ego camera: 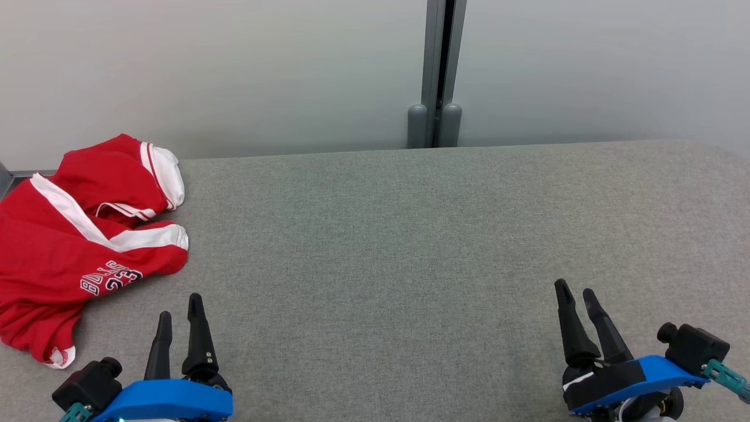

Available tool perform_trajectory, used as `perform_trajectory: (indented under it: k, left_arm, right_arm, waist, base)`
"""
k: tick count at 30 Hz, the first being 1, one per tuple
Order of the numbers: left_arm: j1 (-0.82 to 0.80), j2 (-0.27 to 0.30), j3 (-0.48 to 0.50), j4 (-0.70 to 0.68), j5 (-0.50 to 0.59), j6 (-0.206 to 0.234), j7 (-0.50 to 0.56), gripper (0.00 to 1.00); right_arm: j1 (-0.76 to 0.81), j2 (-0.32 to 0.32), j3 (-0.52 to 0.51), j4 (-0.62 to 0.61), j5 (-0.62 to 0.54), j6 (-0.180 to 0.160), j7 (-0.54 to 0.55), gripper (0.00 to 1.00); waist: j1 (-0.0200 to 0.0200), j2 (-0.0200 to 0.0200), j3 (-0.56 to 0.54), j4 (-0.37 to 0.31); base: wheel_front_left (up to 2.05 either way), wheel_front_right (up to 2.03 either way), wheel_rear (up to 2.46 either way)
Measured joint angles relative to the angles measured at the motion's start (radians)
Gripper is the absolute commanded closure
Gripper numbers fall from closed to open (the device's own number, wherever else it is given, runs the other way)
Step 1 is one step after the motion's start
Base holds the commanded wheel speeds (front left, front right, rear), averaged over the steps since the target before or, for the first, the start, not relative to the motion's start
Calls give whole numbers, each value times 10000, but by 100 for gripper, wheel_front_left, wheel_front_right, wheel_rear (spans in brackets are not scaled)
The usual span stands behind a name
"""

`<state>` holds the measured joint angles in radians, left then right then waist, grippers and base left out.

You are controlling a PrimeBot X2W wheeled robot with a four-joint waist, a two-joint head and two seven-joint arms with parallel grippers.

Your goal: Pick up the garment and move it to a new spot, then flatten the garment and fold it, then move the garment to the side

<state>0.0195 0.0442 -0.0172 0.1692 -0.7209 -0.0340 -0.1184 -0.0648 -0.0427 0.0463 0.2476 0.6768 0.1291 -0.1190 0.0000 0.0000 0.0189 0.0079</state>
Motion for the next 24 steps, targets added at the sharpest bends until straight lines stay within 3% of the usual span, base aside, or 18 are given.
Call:
perform_trajectory:
  k: [24]
  left_arm:
    - [5,19,-249,548,2412,69,-610,0]
  right_arm:
    - [-115,-13,313,307,-2819,0,-602,0]
  waist:
    - [0,0,197,53]
  base:
    - [0,0,0]
